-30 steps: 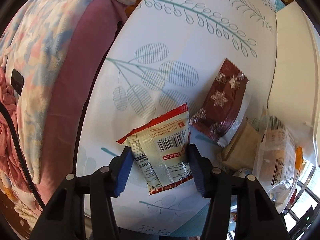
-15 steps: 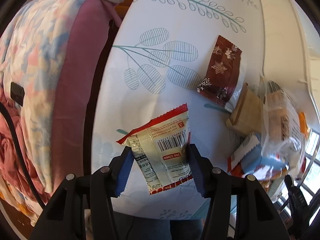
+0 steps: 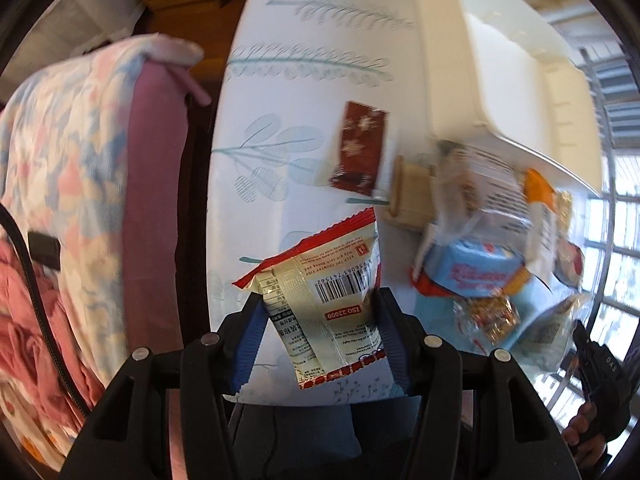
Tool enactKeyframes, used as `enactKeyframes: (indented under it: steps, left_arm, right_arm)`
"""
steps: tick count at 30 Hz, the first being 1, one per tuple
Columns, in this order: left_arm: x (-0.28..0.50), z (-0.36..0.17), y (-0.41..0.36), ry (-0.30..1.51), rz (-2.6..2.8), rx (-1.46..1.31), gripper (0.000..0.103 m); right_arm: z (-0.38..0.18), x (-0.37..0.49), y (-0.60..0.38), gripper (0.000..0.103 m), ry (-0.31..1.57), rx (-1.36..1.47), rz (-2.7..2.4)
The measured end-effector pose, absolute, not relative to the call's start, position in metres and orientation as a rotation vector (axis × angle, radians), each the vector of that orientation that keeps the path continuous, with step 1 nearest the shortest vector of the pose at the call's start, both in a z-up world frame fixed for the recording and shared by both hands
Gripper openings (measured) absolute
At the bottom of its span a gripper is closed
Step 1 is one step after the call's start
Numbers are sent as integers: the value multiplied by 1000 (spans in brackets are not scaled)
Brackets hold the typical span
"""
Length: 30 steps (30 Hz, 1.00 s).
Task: Organize snacks
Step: 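Lift both held packets and carry them over the white tray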
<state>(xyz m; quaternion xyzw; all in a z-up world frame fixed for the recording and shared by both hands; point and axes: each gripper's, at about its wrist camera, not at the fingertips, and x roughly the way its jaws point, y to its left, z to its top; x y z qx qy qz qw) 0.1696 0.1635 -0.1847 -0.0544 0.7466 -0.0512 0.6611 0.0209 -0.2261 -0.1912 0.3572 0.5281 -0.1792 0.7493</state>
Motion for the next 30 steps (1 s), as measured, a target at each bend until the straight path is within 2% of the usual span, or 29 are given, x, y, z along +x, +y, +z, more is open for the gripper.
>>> enactKeyframes:
  steps: [7, 16, 24, 30]
  left_arm:
    - [169, -139, 140, 1626, -235, -40, 53]
    - [179, -78, 117, 1518, -367, -3, 53]
    - [201, -35, 92, 1418, -451, 13, 53]
    - [225, -18, 70, 1362, -465, 23, 53]
  right_arm:
    - [-162, 20, -217, 2, 1046, 789, -347]
    - [-94, 24, -203, 2, 912, 729, -251]
    - [-41, 55, -193, 2, 819, 631, -151]
    - [-24, 93, -192, 2, 804, 574, -90]
